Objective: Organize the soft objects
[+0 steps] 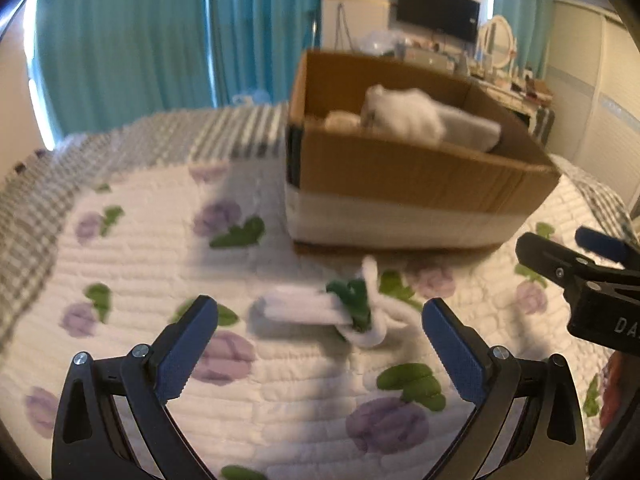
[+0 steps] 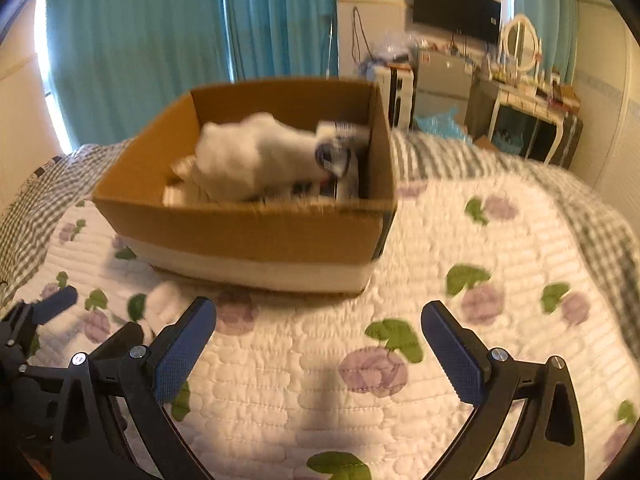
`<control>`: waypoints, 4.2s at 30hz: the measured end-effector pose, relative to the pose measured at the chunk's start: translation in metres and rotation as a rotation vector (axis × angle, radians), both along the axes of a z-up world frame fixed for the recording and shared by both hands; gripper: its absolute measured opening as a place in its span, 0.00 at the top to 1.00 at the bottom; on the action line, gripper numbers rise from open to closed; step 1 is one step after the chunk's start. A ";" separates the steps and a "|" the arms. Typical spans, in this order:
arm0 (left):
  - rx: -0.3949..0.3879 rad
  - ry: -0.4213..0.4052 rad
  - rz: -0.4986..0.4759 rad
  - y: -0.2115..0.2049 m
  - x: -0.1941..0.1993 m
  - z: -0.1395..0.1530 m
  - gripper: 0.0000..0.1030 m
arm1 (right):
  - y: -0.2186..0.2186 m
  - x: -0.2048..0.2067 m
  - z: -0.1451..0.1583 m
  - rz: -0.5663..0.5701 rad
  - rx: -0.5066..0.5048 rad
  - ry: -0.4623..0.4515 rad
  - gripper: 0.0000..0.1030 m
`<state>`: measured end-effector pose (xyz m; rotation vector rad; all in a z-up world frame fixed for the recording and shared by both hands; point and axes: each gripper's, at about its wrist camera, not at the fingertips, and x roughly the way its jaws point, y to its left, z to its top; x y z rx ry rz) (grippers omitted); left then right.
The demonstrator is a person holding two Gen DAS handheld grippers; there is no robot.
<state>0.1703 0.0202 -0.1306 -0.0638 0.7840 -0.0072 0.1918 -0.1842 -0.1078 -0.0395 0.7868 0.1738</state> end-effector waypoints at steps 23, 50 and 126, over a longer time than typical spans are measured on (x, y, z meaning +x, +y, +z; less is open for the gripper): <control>-0.101 -0.019 -0.111 -0.003 -0.011 -0.008 0.55 | 0.000 -0.012 -0.011 -0.027 -0.028 -0.008 0.00; -0.076 -0.171 -0.131 -0.019 -0.132 0.112 0.55 | -0.019 -0.137 0.097 0.008 0.006 -0.167 0.00; 0.071 -0.670 0.046 0.013 -0.135 0.272 0.00 | -0.035 -0.170 0.290 0.086 0.095 -0.631 0.00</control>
